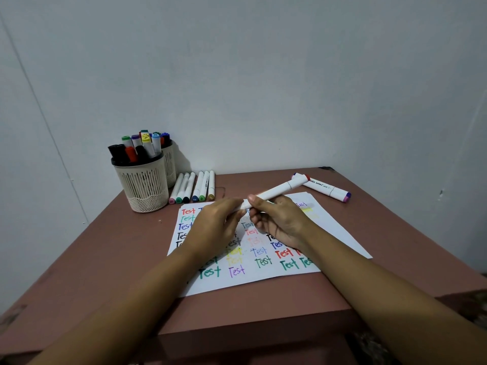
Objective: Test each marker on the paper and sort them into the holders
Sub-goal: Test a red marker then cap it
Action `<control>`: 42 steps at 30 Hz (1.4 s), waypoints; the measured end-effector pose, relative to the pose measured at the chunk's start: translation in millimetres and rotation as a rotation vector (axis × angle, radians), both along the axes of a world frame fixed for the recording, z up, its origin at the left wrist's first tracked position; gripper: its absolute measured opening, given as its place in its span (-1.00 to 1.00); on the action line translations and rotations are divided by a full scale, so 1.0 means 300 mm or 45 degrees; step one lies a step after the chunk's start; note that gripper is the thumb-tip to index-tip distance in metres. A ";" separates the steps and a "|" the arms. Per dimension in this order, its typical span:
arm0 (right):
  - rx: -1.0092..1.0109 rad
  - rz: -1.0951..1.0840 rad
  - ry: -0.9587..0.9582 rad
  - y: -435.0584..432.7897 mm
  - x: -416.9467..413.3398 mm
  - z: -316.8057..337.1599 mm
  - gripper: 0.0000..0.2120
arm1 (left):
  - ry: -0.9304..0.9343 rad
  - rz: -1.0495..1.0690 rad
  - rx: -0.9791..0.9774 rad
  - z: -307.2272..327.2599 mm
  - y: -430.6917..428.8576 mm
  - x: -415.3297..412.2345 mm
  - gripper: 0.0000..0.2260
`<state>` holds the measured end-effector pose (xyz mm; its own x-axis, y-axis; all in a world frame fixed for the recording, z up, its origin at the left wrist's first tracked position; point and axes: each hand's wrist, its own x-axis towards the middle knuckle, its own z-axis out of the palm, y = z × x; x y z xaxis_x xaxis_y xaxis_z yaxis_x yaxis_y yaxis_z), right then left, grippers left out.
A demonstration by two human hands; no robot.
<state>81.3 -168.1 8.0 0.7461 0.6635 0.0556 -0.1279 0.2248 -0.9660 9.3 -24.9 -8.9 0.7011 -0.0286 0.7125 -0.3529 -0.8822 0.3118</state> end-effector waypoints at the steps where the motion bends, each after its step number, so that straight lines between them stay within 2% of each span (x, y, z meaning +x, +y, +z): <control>1: -0.004 -0.006 -0.005 0.000 -0.002 0.000 -0.87 | 0.007 -0.003 -0.006 0.000 -0.001 0.000 -0.66; 5: -0.016 -0.057 0.026 0.002 -0.005 0.007 -0.85 | 0.092 -0.013 -0.103 0.012 -0.007 0.001 -0.73; 9: 0.013 -0.083 0.156 -0.008 -0.012 0.025 -0.70 | 0.091 -0.033 -0.112 0.023 -0.006 -0.008 -0.71; 12: 0.106 -0.240 0.294 -0.023 0.000 0.031 -0.76 | 0.083 0.009 -0.177 0.027 -0.007 -0.014 -0.69; 14: 0.187 -0.327 0.364 -0.030 0.009 0.034 -0.81 | 0.065 0.024 -0.268 0.033 -0.013 -0.020 -0.75; 17: 0.225 -0.272 0.359 -0.030 0.003 0.034 -0.83 | 0.092 -0.002 -0.493 0.040 -0.020 -0.028 -0.90; 20: 0.222 -0.209 0.311 -0.023 -0.006 0.026 -0.82 | 0.122 -0.072 -0.675 0.045 -0.019 -0.027 -0.85; 29: 0.265 -0.187 0.464 -0.012 -0.008 0.015 -0.82 | 0.085 -0.062 -0.669 0.043 -0.020 -0.016 -0.89; 36: 0.264 -0.194 0.419 -0.004 -0.003 0.017 -0.82 | 0.056 -0.066 -0.687 0.039 -0.018 -0.008 -0.89; 42: 0.066 -0.406 0.155 0.009 0.008 0.019 -0.83 | 0.212 -0.045 -0.724 0.055 0.025 -0.008 -0.86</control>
<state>83.6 -165.2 13.7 0.9186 0.3948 -0.0193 -0.1572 0.3202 -0.9342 7.0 -17.4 7.7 0.8105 0.2998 0.5031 -0.2849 -0.5489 0.7859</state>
